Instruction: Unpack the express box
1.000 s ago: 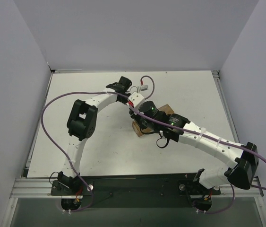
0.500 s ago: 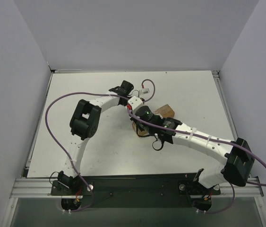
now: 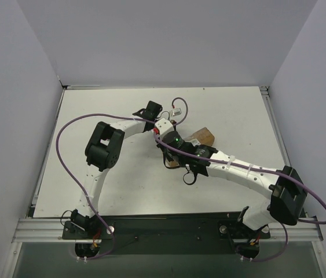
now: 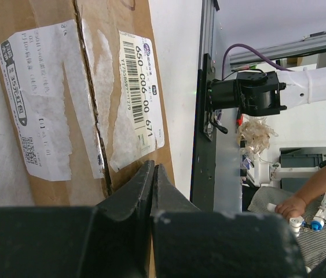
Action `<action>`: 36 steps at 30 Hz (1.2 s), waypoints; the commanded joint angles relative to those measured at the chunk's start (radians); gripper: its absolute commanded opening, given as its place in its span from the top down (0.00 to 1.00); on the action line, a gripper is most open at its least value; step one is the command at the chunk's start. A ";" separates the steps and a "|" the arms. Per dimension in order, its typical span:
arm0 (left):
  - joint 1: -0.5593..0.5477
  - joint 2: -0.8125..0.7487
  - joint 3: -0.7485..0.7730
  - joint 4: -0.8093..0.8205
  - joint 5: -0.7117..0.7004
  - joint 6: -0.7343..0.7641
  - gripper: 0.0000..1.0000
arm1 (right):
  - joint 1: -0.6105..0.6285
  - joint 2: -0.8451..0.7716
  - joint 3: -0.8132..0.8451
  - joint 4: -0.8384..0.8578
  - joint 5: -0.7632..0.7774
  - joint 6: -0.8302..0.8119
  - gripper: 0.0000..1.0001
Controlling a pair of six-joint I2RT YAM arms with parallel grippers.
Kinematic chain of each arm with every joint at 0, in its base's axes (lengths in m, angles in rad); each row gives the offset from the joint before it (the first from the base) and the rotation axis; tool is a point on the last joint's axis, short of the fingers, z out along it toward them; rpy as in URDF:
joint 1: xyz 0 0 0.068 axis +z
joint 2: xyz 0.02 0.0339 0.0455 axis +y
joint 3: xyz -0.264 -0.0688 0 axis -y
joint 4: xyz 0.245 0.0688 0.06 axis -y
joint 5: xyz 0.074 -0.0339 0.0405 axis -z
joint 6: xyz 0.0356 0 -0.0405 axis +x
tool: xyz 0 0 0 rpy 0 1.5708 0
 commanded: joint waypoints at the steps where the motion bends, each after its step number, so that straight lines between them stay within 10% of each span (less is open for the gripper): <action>1: -0.007 0.019 -0.029 0.069 -0.086 0.006 0.94 | 0.005 0.020 0.010 0.030 0.038 0.050 1.00; 36: -0.010 0.047 -0.025 0.118 -0.086 -0.039 0.95 | -0.018 0.066 0.053 -0.001 0.056 0.087 1.00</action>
